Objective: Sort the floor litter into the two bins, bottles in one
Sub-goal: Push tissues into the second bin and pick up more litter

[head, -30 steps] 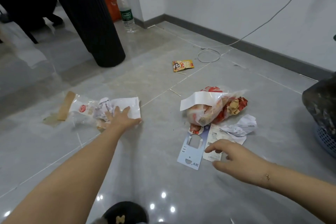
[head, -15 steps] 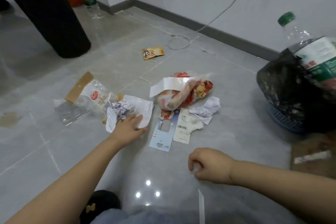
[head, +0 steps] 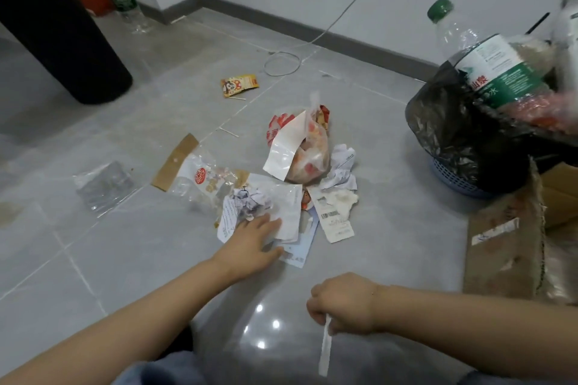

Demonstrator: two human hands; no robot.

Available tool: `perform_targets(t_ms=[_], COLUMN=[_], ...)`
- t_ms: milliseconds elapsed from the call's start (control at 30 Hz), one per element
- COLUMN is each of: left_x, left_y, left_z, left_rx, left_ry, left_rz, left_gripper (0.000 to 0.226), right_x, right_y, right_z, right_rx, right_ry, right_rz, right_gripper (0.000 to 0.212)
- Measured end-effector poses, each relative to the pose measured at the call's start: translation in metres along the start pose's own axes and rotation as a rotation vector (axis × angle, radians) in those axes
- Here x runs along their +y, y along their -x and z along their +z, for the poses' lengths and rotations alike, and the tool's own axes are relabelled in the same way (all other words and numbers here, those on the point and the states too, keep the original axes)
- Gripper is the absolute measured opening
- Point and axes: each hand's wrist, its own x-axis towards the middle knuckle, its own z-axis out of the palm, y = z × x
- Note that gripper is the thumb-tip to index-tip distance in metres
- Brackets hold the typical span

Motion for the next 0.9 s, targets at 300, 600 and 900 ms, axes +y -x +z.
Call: perform_targets(t_ms=[300, 600, 900], left_x=[0.045, 0.037, -0.006], left_y=[0.028, -0.022, -0.044], left_z=[-0.021, -0.091, -0.039], left_rx=[0.119, 0.151, 0.283], left_ry=[0.245, -0.042, -0.003], left_rz=[0.16, -0.142, -0.091], left_gripper=[0.034, 0.061, 0.052], right_x=[0.008, 0.024, 0.029], right_y=[0.026, 0.053, 0.045], right_z=[-0.01, -0.051, -0.063], right_rx=[0.019, 0.121, 0.535], right_ry=[0.086, -0.401, -1.149], right_rz=[0.186, 0.332, 0.214], right_gripper=[0.021, 0.011, 0.024])
